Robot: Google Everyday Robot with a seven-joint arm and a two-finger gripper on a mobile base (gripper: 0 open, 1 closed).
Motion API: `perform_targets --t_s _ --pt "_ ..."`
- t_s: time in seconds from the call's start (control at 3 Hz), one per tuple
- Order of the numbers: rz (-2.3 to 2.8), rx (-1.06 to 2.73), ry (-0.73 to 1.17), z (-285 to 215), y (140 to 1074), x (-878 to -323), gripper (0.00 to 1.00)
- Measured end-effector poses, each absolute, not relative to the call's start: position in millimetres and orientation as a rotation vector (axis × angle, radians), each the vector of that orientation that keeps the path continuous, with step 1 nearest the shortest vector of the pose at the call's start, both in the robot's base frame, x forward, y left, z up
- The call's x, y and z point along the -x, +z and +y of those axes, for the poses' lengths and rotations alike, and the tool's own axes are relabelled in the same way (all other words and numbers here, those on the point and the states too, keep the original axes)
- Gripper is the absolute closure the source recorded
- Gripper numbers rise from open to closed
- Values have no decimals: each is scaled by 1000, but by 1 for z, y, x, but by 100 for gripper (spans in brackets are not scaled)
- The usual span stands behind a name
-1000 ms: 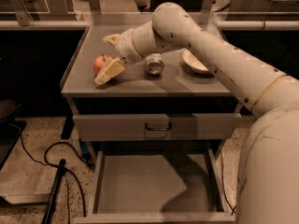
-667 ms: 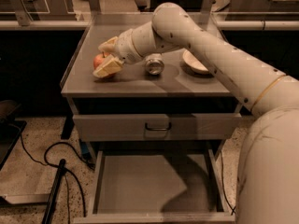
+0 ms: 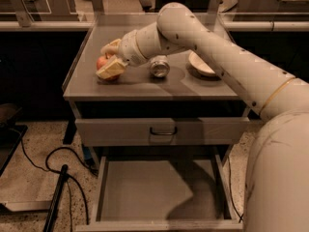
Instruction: Place apple into middle drawer
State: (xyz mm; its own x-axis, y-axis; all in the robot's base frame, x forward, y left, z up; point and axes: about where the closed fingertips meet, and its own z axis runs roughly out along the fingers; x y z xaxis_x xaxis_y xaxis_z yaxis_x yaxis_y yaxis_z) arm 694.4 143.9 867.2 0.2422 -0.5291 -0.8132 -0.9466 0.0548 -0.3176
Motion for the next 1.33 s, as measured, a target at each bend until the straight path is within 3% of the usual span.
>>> perform_targets --t_s 0.33,1.33 --pt "1410 1600 574 144 867 -694 100" --pt "1327 1575 305 133 929 -666 100"
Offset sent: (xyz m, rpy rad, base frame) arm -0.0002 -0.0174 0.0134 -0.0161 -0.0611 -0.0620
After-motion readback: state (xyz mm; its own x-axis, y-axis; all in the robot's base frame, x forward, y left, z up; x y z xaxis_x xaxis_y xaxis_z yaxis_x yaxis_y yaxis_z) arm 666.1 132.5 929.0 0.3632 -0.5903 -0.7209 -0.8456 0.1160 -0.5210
